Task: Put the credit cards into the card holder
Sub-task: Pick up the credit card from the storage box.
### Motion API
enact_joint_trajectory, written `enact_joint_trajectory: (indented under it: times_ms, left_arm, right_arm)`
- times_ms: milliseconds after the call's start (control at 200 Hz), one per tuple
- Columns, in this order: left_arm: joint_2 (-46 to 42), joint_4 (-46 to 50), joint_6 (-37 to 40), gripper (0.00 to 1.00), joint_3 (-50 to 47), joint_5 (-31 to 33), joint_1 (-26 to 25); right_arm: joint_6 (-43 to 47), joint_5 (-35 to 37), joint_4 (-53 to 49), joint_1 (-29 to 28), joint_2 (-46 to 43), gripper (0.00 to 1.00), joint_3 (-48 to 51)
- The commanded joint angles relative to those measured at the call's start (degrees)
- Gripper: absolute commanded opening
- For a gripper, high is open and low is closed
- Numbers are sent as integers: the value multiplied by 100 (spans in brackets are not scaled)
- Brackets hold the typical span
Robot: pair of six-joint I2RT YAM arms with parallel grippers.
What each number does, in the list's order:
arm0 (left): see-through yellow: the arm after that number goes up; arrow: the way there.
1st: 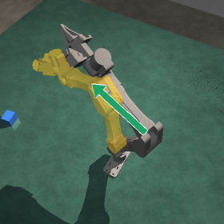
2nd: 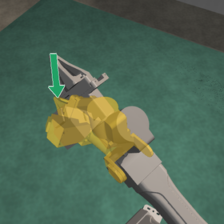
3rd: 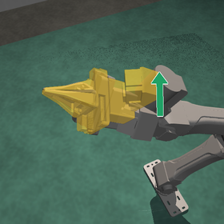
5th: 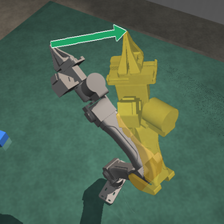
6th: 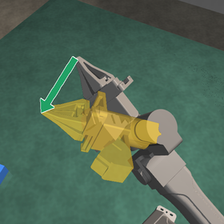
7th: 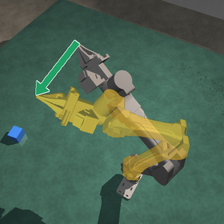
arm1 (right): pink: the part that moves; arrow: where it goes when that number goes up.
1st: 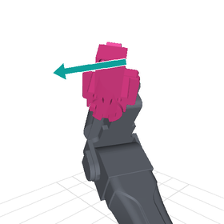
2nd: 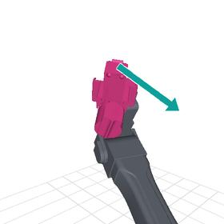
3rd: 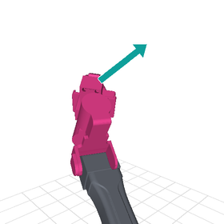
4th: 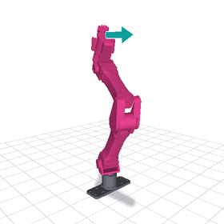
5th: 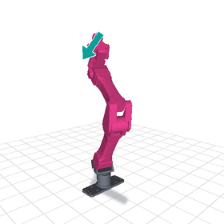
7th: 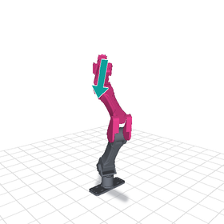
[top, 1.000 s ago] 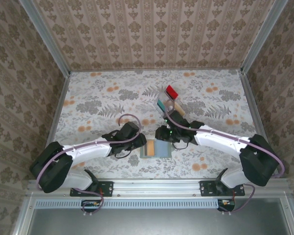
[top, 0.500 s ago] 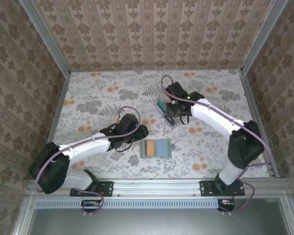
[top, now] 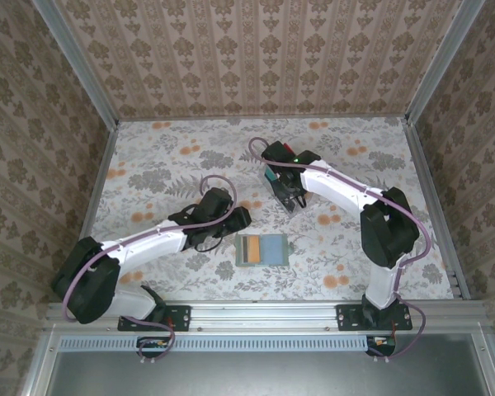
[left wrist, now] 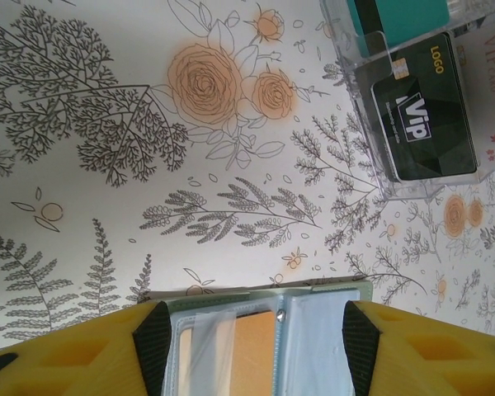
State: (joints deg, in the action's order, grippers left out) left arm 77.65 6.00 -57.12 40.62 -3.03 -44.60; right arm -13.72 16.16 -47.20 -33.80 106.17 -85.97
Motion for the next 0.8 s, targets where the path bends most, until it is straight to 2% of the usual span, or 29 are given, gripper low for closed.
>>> enact_joint_trajectory:
  times_ms: [0, 485, 795]
  left_arm:
    - [6, 24, 136, 60, 53, -40, 61]
    - [-13, 51, 17, 61, 12, -4, 83]
    - [-191, 145, -9, 61, -62, 98, 91]
  right_arm:
    - [165, 255, -226, -12, 64, 33, -190]
    - [398, 369, -263, -17, 192, 34, -315]
    - [526, 689, -397, -135, 457, 34, -440]
